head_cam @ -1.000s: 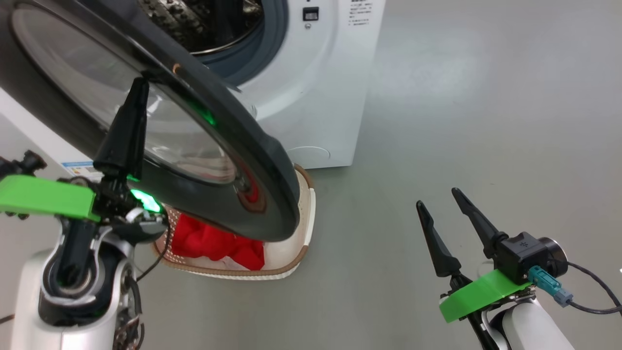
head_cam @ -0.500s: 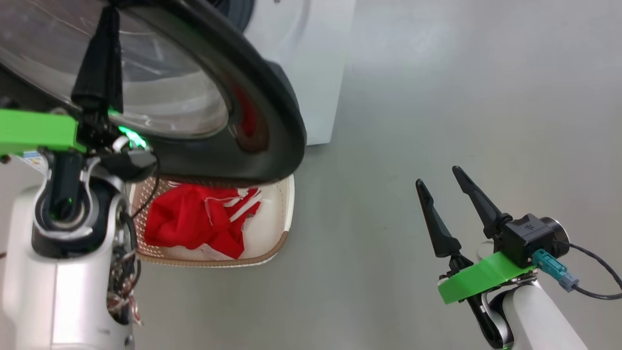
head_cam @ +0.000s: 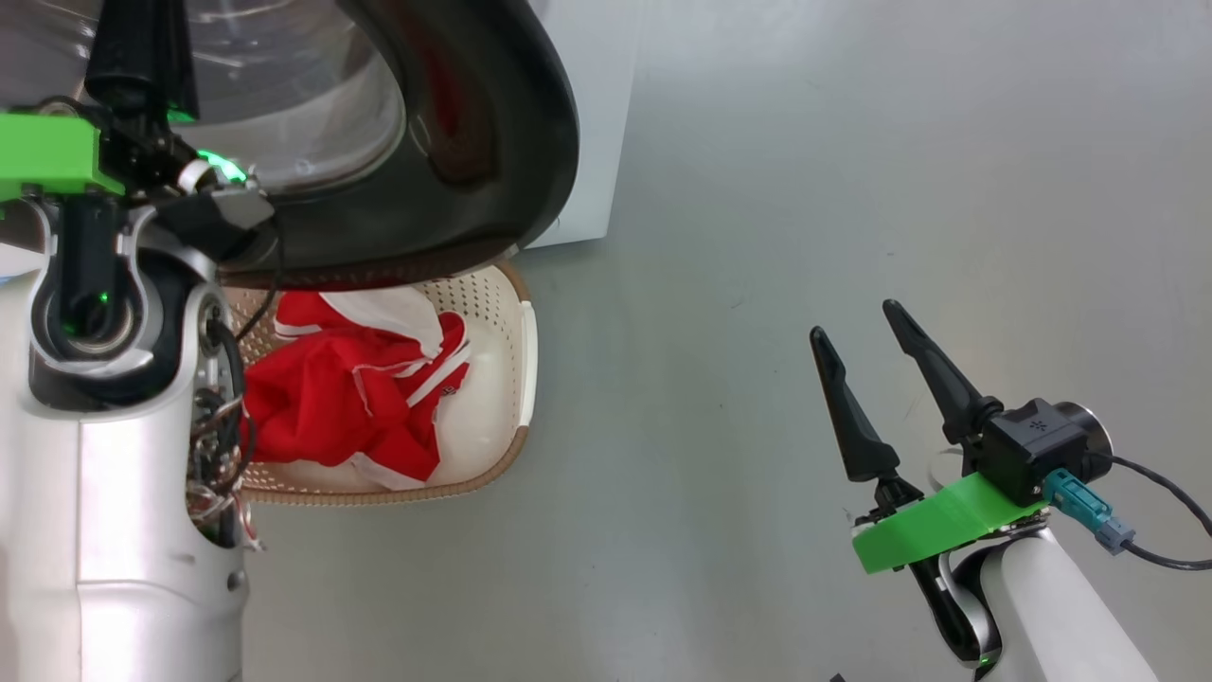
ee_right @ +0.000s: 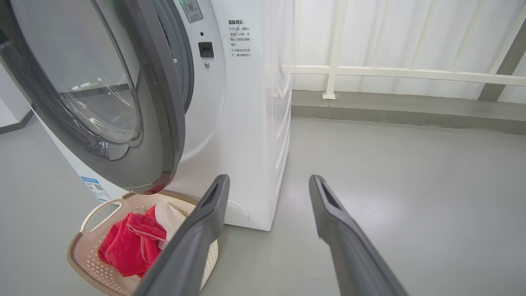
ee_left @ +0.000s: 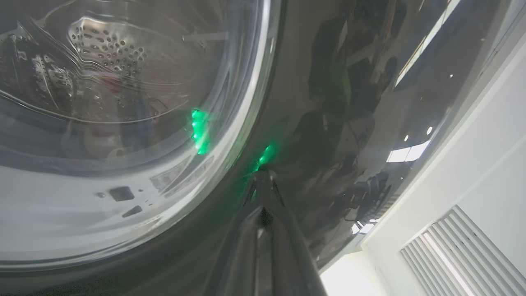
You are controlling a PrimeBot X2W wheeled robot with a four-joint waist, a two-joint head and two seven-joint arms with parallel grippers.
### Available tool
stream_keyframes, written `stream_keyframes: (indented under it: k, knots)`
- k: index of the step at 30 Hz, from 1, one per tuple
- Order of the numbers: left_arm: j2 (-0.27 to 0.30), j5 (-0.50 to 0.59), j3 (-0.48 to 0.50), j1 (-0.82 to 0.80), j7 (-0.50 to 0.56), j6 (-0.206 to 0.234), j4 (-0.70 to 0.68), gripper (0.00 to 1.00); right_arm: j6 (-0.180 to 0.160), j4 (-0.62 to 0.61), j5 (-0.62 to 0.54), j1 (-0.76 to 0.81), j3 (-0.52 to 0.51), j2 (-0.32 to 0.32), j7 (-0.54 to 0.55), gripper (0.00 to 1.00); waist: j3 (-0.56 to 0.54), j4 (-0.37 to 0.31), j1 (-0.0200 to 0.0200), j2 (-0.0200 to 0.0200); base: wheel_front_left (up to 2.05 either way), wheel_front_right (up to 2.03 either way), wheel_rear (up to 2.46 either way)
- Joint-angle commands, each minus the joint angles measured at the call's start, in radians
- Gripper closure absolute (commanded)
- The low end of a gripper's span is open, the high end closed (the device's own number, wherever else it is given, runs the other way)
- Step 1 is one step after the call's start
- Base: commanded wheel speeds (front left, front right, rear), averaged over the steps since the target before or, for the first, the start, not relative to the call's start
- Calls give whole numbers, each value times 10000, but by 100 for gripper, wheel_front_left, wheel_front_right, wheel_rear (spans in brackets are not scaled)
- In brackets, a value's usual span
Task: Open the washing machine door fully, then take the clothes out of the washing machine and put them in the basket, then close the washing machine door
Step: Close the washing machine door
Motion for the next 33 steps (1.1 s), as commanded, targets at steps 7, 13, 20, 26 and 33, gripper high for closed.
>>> stream_keyframes:
  k: [7, 13, 20, 26, 33]
  knots:
    - [358, -20, 161, -356, 148, -293, 118, 100, 62, -276, 73, -193, 106, 17, -65, 0, 165, 51, 0, 0, 0, 0, 0]
    - [439, 153, -24, -92, 307, -548, 62, 61, 62, -232, 57, -229, 88, 17, -65, 0, 71, 219, 0, 0, 0, 0, 0]
    - [1011, 1441, -763, 976, 309, -1053, -80, 0, 62, -82, -17, -99, -7, 17, -65, 0, -539, 555, 0, 0, 0, 0, 0]
    - [1911, 4049, -1844, 2004, -682, -1410, -228, 0, 62, 31, 181, 105, -117, 17, -65, 0, -1179, 758, 0, 0, 0, 0, 0]
    - [2512, 6109, -2550, 3360, -1910, -1518, -652, 0, 62, -53, 267, 486, -472, 17, -65, 0, -1814, 888, 0, 0, 0, 0, 0]
